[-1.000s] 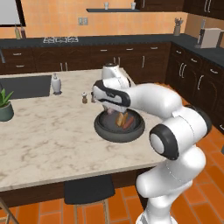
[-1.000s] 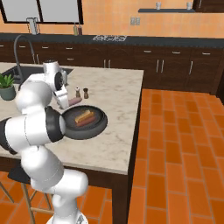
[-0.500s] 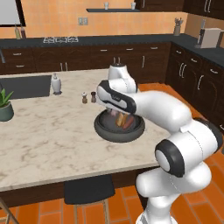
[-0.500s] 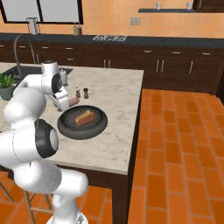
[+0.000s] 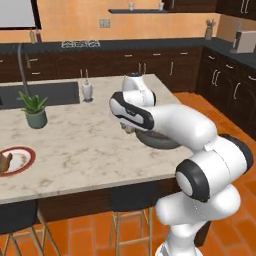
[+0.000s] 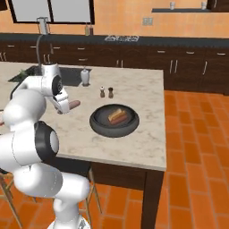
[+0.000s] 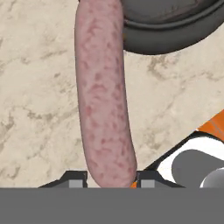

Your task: Place one bun and one sausage from the bowl on each plate.

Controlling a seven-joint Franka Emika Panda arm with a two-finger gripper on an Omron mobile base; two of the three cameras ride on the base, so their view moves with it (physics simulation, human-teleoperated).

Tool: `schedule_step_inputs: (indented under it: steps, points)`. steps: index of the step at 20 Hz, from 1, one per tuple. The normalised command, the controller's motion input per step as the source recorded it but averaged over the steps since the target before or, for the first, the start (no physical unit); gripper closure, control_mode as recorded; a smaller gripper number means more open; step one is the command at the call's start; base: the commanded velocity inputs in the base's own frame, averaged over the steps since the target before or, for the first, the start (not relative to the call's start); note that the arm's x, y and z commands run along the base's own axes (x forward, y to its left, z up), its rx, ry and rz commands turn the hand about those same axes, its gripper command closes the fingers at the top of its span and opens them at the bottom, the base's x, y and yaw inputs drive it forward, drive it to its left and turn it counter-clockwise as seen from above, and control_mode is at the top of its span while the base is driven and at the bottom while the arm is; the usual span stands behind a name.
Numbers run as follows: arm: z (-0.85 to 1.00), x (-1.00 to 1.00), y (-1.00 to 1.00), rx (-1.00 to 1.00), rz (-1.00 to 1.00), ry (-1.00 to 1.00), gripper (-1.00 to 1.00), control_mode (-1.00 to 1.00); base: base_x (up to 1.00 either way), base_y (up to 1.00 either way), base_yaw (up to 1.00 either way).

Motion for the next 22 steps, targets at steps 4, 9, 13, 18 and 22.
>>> schedule_step_inputs:
  steps: [4, 9, 13, 18, 22]
  points:
    - [0.00, 0.00, 0.00, 0.00, 0.00, 0.00, 1.00, 1.00, -0.23, 1.00, 0.00]
    - [0.00, 0.00, 0.00, 0.00, 0.00, 0.00, 1.00, 1.00, 0.28, 1.00, 0.01]
    - [0.00, 0.00, 0.00, 0.00, 0.00, 0.00, 1.00, 1.00, 0.47, 0.94, 0.00]
    - [0.00, 0.00, 0.00, 0.00, 0.00, 0.00, 1.00, 1.00, 0.46, 0.61, 0.00]
    - [0.00, 0.01, 0.00, 0.00, 0.00, 0.00, 1.00, -1.00, 0.04, 0.03, 0.00]
